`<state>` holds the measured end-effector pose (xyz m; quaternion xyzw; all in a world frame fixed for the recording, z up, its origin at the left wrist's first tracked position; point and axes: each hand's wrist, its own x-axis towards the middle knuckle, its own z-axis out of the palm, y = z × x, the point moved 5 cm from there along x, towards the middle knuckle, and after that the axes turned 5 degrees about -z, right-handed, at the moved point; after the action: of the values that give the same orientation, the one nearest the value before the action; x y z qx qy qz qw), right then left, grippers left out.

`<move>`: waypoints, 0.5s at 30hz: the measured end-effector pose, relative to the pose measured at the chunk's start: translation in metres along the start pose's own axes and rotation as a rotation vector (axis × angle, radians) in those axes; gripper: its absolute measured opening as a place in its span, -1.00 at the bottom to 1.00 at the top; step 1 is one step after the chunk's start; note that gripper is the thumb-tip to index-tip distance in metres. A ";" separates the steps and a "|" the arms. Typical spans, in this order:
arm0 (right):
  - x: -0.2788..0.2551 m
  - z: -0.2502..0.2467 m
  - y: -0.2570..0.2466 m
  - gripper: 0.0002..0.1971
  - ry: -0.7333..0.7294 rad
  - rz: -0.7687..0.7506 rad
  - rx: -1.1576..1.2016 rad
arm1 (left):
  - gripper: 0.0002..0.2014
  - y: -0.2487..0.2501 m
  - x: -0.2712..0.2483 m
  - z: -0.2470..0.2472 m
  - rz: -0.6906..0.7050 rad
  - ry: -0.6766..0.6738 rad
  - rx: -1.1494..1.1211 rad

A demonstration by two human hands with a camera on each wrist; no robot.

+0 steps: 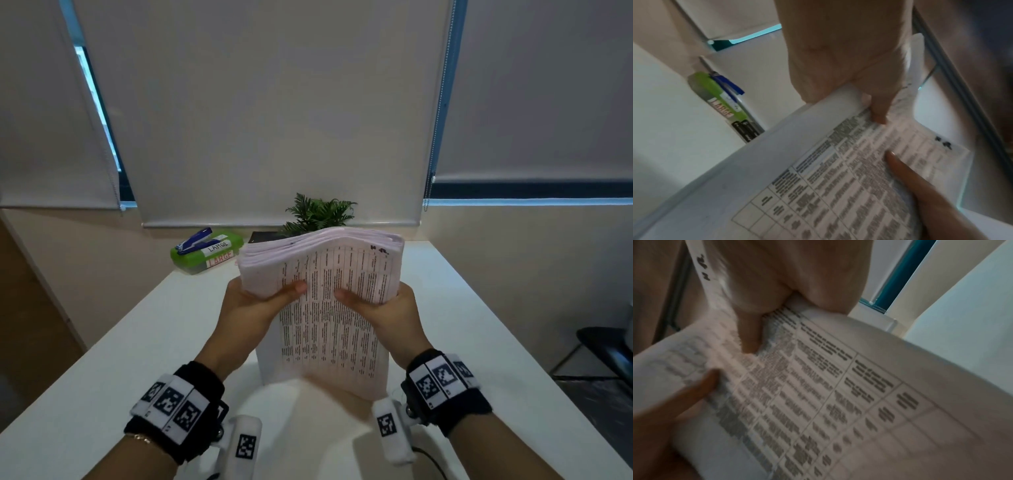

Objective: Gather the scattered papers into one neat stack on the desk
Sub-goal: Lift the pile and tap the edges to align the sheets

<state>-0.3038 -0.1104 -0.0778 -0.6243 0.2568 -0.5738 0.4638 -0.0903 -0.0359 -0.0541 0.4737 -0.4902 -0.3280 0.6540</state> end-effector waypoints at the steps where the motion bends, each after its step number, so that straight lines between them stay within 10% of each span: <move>1: 0.000 0.001 0.000 -0.70 0.042 -0.015 0.022 | -0.70 0.000 0.001 0.002 0.013 0.038 0.013; 15: -0.013 -0.001 0.030 -0.64 0.123 0.057 0.012 | -0.83 -0.034 -0.002 0.002 -0.125 0.084 0.068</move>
<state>-0.3012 -0.1125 -0.1100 -0.5774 0.2992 -0.5992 0.4669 -0.0914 -0.0464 -0.0867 0.5386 -0.4426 -0.3313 0.6358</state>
